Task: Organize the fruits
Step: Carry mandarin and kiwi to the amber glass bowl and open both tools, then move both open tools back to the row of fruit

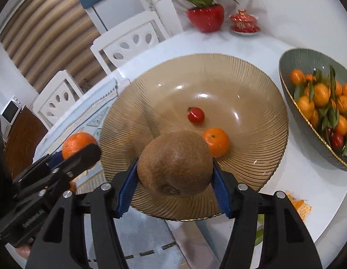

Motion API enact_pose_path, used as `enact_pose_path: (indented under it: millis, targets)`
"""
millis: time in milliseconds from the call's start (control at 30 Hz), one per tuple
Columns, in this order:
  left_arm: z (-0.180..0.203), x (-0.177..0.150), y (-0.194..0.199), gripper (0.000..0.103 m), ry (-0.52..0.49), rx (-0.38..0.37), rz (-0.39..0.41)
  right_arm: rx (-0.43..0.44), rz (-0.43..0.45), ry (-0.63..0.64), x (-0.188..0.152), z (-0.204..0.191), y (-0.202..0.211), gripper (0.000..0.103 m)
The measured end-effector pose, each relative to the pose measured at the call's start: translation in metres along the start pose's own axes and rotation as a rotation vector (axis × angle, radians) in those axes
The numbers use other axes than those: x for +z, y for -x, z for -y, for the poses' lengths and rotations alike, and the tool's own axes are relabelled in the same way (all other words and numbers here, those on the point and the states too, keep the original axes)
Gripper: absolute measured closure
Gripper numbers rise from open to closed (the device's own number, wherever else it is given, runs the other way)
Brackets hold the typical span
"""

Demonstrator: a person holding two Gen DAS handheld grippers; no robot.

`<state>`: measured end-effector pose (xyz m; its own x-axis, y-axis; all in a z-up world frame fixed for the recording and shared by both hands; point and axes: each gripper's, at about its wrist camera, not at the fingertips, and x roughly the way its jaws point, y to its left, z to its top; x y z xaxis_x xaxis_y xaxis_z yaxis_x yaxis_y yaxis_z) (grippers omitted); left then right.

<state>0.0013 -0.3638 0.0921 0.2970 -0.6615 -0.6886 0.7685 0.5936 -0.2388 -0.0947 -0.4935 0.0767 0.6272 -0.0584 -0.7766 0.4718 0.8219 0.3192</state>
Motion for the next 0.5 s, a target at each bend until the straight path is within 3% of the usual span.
enact_pose_path:
  millis: [233,300,333,500]
  targets:
    - [-0.007,0.000,-0.011,0.063,0.024,-0.017,-0.020,-0.024,-0.019,-0.009,0.000,0.005,-0.002,0.043]
    - [-0.007,0.000,-0.010,0.056,0.025,-0.025,-0.018,-0.023,-0.021,-0.014,0.000,0.006,-0.002,0.041]
    - [-0.008,0.000,-0.007,0.043,0.029,-0.020,-0.008,-0.023,-0.011,-0.019,0.000,0.007,0.001,0.037]
    - [-0.016,-0.006,0.021,0.041,0.059,-0.016,0.038,-0.044,0.081,-0.007,0.003,0.003,0.033,0.034]
